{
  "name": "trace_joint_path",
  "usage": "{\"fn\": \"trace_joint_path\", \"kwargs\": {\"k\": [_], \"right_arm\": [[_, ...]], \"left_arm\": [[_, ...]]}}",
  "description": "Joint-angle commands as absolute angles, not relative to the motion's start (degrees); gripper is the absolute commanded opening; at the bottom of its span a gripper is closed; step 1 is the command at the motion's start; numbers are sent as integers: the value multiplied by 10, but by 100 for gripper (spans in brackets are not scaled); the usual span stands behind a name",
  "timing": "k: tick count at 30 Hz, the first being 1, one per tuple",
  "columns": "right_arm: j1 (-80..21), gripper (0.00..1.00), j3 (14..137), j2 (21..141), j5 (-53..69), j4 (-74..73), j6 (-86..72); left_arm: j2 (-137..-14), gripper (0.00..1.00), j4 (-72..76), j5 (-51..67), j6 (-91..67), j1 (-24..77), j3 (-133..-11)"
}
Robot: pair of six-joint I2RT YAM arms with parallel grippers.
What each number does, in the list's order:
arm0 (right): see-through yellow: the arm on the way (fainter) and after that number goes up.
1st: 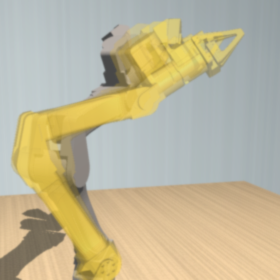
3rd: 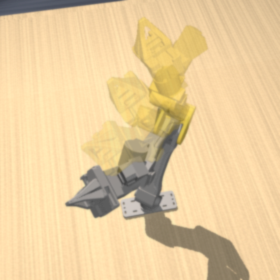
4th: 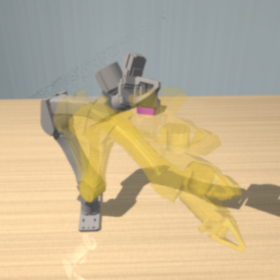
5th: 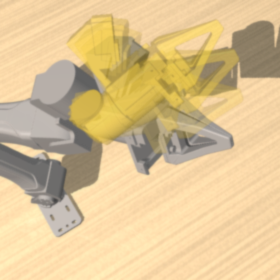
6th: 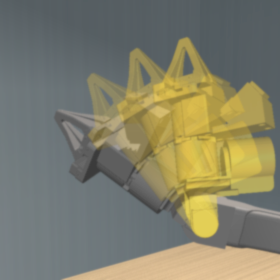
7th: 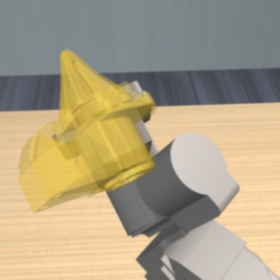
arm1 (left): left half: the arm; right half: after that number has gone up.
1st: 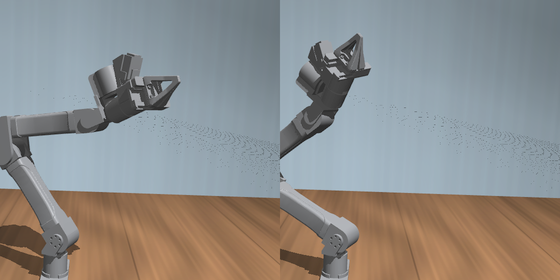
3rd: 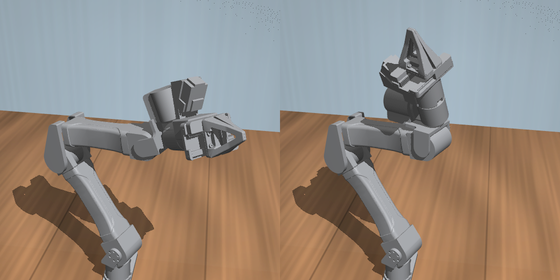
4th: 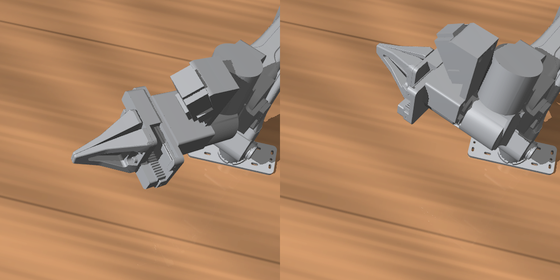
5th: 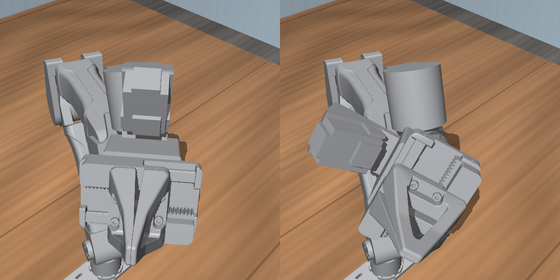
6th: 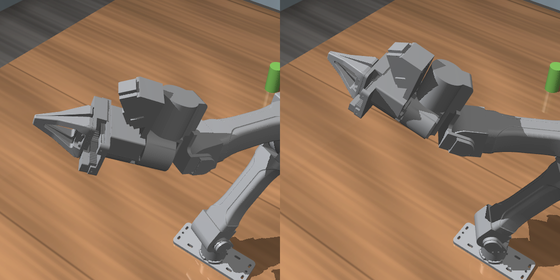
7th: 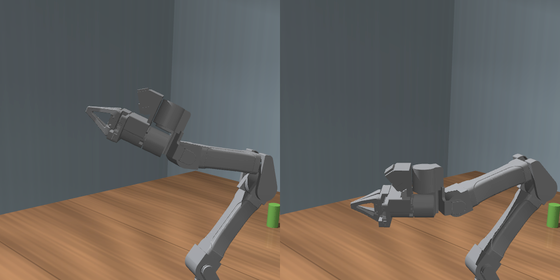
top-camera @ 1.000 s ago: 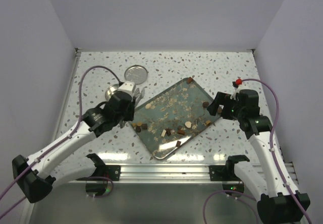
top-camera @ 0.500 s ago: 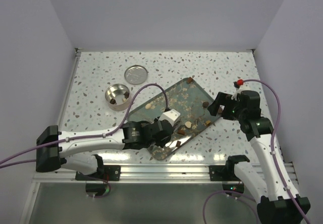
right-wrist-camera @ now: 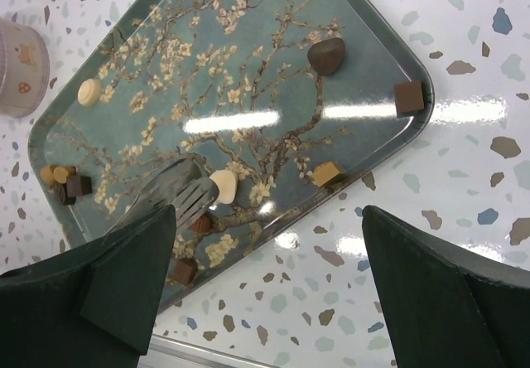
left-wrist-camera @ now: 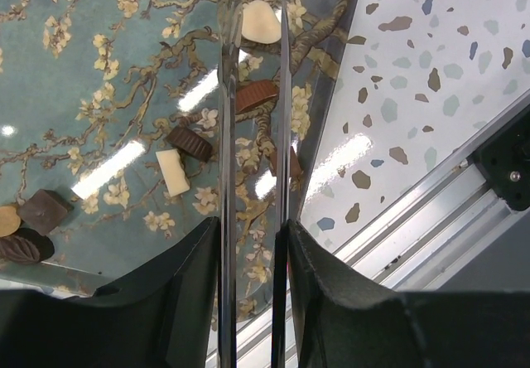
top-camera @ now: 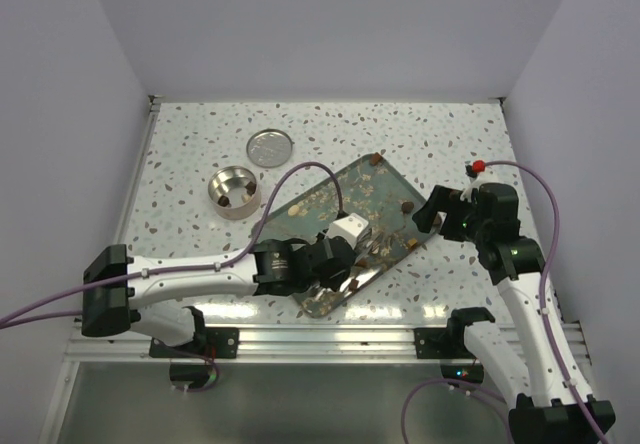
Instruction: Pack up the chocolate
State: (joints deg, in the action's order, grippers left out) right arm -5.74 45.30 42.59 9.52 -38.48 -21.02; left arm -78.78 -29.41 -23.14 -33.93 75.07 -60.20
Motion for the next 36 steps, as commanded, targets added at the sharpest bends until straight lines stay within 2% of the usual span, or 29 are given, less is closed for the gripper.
{"fn": "trace_joint_path", "kwargs": {"k": [1,20,36], "right_arm": [[-60,97,459,420,82,-387,-217],[-60,97,459,418,80,-389,-217],[-60,97,453,417,82,-387,-220]], "left_arm": [[-795,42,-265,-243,-359,753,-628],[-834,45,-285,-243,-376,756,-645],[-831,45,-310,-303,-389,773,-656]]}}
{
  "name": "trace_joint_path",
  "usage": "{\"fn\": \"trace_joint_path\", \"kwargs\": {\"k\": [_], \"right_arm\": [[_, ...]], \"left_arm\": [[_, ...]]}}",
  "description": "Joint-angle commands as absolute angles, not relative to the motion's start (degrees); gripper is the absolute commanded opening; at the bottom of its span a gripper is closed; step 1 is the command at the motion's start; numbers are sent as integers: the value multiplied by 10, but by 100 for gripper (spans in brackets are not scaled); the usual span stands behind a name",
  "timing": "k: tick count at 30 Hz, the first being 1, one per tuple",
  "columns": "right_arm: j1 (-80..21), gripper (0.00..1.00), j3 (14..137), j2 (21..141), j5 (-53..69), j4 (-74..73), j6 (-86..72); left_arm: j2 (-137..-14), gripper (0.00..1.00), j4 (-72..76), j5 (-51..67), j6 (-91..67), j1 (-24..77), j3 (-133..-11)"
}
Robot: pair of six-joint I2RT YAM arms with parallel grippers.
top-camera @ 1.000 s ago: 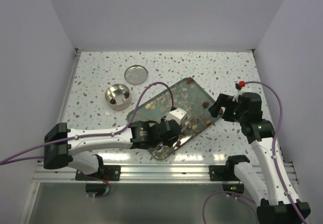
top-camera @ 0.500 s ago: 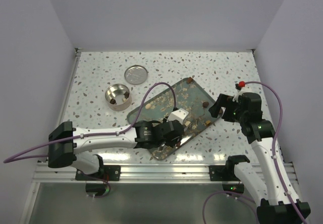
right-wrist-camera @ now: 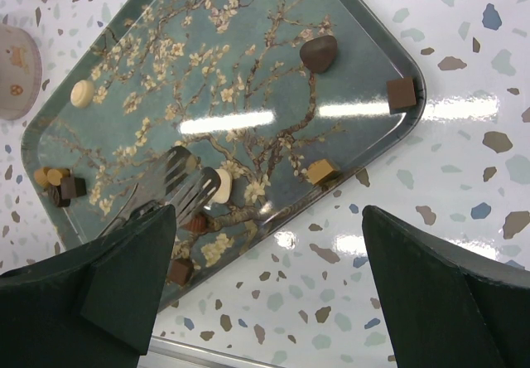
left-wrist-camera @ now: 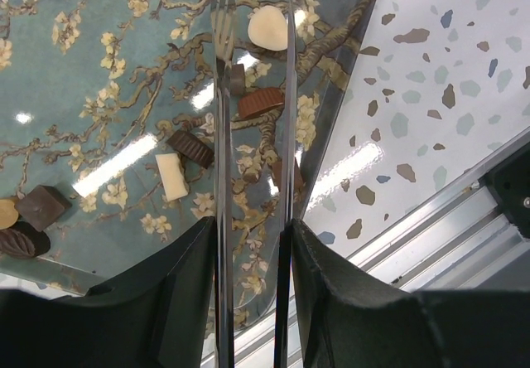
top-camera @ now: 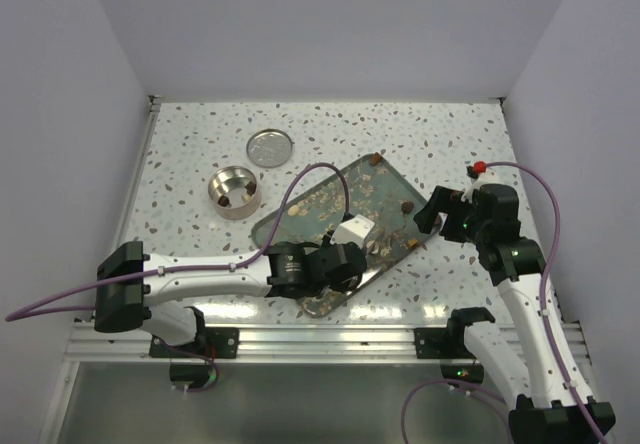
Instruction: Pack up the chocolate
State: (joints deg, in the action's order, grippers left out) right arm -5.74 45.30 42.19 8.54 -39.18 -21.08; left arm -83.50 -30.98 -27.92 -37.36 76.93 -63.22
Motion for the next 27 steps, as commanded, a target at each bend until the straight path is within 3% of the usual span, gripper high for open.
{"fn": "trace_joint_path", "kwargs": {"k": [1,27], "right_arm": [[-60,97,453,417,82,-387,-220],[-60,97,449,414,80,-388,-220]], "left_arm": [[-838,45,-312,-301,-391,773,-656],[-882,51,-302,-258,-382,773,-661]]}}
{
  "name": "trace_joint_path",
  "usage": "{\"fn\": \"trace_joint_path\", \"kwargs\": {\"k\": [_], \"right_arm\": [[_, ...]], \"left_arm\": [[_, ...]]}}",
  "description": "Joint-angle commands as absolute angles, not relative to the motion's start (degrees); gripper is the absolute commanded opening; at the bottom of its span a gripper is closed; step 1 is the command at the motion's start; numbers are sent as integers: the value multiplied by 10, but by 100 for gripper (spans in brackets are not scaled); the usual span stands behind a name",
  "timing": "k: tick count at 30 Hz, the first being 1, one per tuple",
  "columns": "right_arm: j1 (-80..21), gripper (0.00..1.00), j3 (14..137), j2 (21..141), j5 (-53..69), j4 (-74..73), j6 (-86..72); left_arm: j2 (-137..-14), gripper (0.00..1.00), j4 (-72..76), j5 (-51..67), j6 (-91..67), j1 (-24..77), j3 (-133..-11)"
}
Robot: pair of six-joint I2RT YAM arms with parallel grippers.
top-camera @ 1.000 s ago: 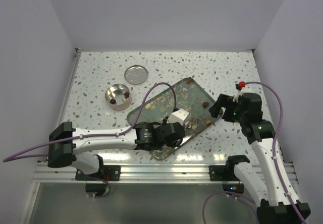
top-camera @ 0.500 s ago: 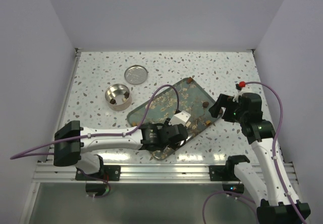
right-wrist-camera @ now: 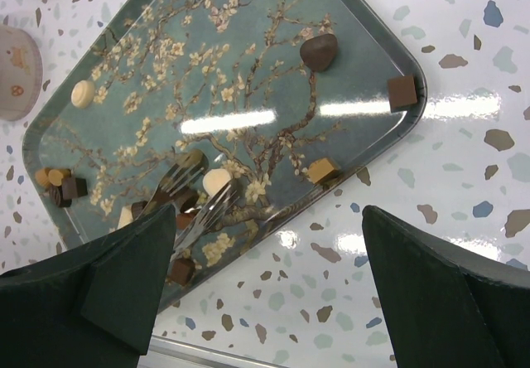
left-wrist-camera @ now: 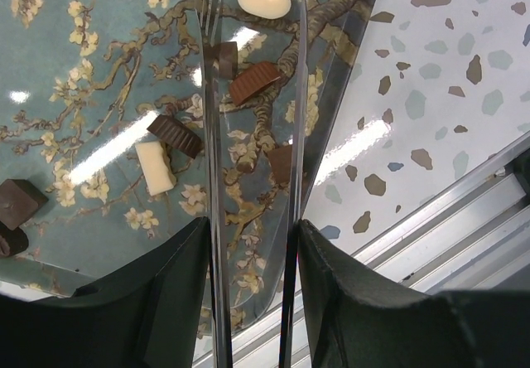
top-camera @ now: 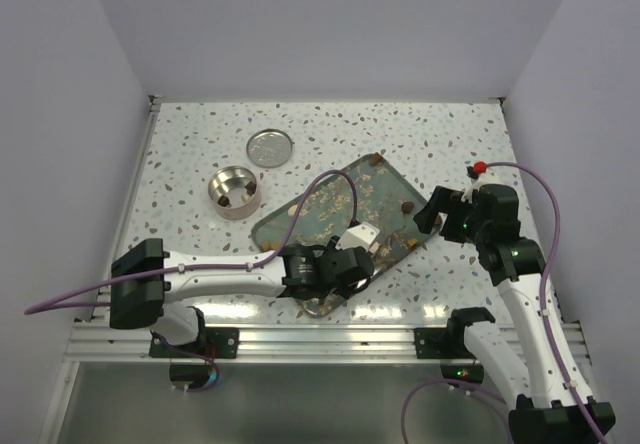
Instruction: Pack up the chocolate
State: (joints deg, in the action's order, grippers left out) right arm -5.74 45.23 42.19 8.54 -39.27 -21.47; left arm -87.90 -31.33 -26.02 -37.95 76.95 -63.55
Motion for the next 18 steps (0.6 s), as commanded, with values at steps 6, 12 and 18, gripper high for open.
{"fn": "trace_joint_path", "kwargs": {"k": [6,12,18], "right_arm": [[-60,97,453,414,78,-394,-216],[-60,97,457,417,79,-395,-214],[-60,97,456,422,83,-390,-214]], "left_arm": [[-894,45,-299,-253,-373,773,-669],[-881,32,-309,-273,-382,773,-667],[-844,31,-334,-301,-397,758,-659]]}}
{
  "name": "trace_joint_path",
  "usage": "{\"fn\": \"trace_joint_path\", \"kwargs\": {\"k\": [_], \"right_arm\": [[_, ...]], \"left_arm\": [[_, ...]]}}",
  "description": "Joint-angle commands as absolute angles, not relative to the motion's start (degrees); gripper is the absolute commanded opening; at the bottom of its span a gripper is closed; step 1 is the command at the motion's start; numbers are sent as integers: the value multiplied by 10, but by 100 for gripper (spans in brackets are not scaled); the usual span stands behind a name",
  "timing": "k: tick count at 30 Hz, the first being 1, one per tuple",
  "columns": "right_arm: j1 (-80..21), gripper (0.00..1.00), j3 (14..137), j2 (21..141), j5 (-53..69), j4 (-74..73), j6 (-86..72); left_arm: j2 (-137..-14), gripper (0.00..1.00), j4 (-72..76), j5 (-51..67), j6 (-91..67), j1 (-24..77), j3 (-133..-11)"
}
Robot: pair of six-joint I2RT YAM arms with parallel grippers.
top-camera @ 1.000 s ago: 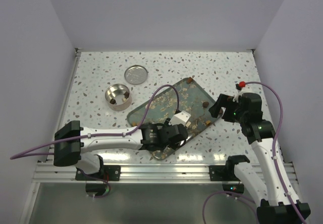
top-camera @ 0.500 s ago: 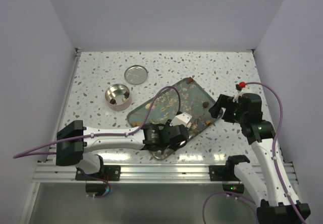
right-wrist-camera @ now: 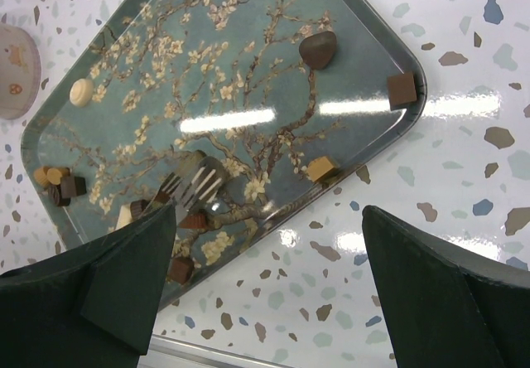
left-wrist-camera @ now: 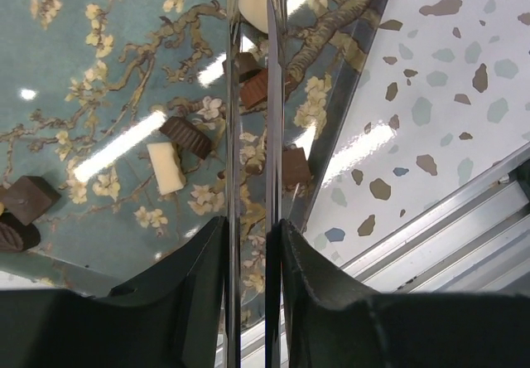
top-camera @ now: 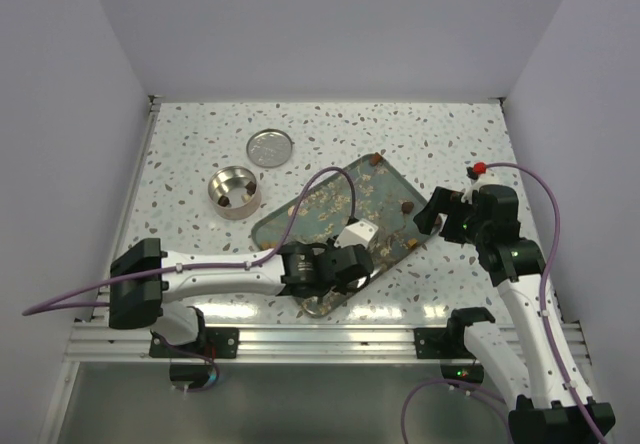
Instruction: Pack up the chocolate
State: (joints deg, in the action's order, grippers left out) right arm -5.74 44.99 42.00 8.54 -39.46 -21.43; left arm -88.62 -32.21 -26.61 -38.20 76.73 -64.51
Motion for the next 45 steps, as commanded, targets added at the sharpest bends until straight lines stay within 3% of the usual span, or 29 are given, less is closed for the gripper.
{"fn": "trace_joint_path", "kwargs": {"k": [1,15,26,32,42,45], "right_arm": [[-60,97,456,423,83,-390,-214],[-60,97,455,440,92,-374,-207],[-60,98,460,470,105,-349,-207],[-60,97,459,470,102,-354,-200],[-60,97,460,478,106,-351,-198],[-60,97,458,477,106,-351,-198]], "left_arm": [[-838,31,-337,-303,-398,752,-657],[-672,31,-397,-336,-359,553,-577],[-563,31,-412,-265,-260,283,-527],[-557,31,-402,-238,-258,259,-517],[-562,45,-406,-244,-262,258,-523],[-560,45,-409,-245,-259,258,-525]]}}
